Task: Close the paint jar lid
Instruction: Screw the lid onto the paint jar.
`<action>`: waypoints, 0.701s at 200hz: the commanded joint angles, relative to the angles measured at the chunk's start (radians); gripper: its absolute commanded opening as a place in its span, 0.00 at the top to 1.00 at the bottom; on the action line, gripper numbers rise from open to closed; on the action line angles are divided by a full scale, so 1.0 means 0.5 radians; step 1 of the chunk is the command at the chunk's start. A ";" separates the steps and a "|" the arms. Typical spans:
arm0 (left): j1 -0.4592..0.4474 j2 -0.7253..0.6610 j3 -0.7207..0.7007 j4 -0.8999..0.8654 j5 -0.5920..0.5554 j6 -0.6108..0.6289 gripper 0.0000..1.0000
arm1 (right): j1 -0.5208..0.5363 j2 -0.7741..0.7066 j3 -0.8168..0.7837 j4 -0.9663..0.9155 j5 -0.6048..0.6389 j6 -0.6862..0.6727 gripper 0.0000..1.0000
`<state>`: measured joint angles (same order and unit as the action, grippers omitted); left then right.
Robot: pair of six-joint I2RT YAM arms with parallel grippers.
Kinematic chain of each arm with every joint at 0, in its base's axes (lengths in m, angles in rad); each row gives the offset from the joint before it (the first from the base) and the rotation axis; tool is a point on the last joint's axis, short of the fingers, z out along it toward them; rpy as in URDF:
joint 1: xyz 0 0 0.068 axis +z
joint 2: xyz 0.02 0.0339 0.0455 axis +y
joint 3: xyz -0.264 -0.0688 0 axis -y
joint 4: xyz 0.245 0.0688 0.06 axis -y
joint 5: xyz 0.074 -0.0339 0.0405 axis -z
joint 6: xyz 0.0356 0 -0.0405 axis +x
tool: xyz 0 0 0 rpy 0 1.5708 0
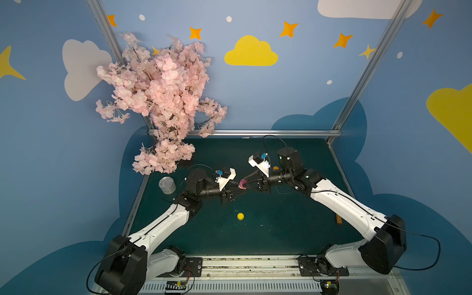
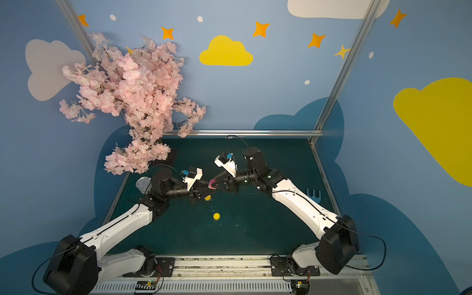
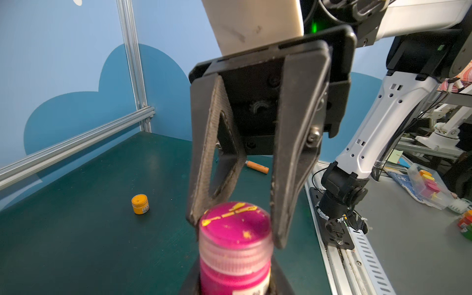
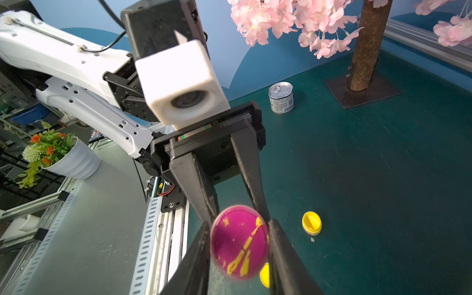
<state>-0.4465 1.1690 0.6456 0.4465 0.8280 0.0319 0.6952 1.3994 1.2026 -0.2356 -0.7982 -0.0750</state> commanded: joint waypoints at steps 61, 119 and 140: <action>0.006 -0.012 0.202 0.386 -0.654 0.128 0.74 | 0.029 0.145 -0.008 0.112 0.342 0.444 0.85; -0.045 0.120 0.350 0.652 -1.291 0.280 0.74 | 0.104 0.284 0.091 0.102 0.618 0.751 0.89; -0.093 0.182 0.386 0.748 -1.441 0.368 0.74 | 0.140 0.334 0.114 0.117 0.702 0.858 0.89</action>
<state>-0.4763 1.2545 0.7452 0.5365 0.3119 0.1539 0.7113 1.5047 1.2812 -0.0158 -0.4736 0.2413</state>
